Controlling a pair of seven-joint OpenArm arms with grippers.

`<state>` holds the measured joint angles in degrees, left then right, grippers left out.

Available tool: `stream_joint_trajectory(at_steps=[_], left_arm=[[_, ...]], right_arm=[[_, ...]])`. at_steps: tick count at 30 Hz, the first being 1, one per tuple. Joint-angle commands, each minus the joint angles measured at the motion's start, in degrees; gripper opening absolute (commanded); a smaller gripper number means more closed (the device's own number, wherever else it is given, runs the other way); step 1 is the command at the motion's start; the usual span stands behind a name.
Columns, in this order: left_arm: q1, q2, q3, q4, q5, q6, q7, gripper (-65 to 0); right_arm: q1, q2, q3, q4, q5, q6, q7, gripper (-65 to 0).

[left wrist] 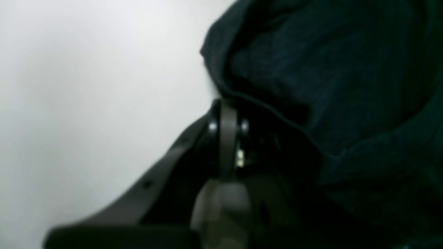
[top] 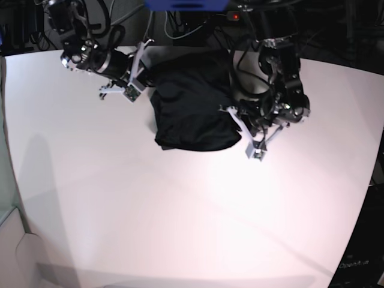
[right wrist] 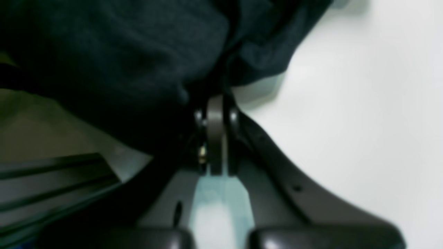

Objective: Fold the T-shirt properly

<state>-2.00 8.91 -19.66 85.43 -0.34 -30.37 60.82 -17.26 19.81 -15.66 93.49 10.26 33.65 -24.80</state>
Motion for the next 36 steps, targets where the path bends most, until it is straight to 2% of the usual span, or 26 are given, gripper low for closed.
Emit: stream_joint_trajectory(at_steps=[1, 7, 18, 24, 29, 34, 36], left_arm=[[-0.8, 0.1, -0.1, 0.4, -0.1, 0.0, -0.3, -65.0], [-2.4, 0.1, 0.1, 0.4, -0.1, 0.0, -3.5, -65.0], [-3.8, 0.1, 0.1, 0.4, -0.3, -0.3, -3.5, -65.0], [-5.3, 0.1, 0.2, 0.3, -6.1, 0.1, -3.5, -65.0], [-5.7, 0.1, 0.3, 0.5, -7.0, 0.1, -3.5, -65.0], [-5.9, 0.1, -0.4, 3.5, -7.1, 0.1, -3.2, -65.0], [-5.6, -1.6, -2.2, 7.3, -7.1, 0.1, -3.0, -65.0]], right_arm=[[-1.3, 0.1, 0.0, 0.2, -1.3, 0.5, -2.5, -65.0], [-3.3, -1.0, -0.1, 0.3, -1.3, 0.5, -2.4, -65.0], [-4.3, -1.7, -0.4, 0.3, -1.3, 0.5, -2.4, -65.0], [-3.7, -2.4, -0.1, 0.3, -1.3, 0.5, -2.7, -65.0], [-3.7, -2.4, 0.1, 0.3, -1.3, 0.4, -2.6, -65.0], [-3.0, -2.4, 7.5, 0.9, -1.3, 0.4, -2.5, -65.0], [-3.3, -2.2, 11.7, 3.2, -1.3, 0.4, -2.5, -65.0]])
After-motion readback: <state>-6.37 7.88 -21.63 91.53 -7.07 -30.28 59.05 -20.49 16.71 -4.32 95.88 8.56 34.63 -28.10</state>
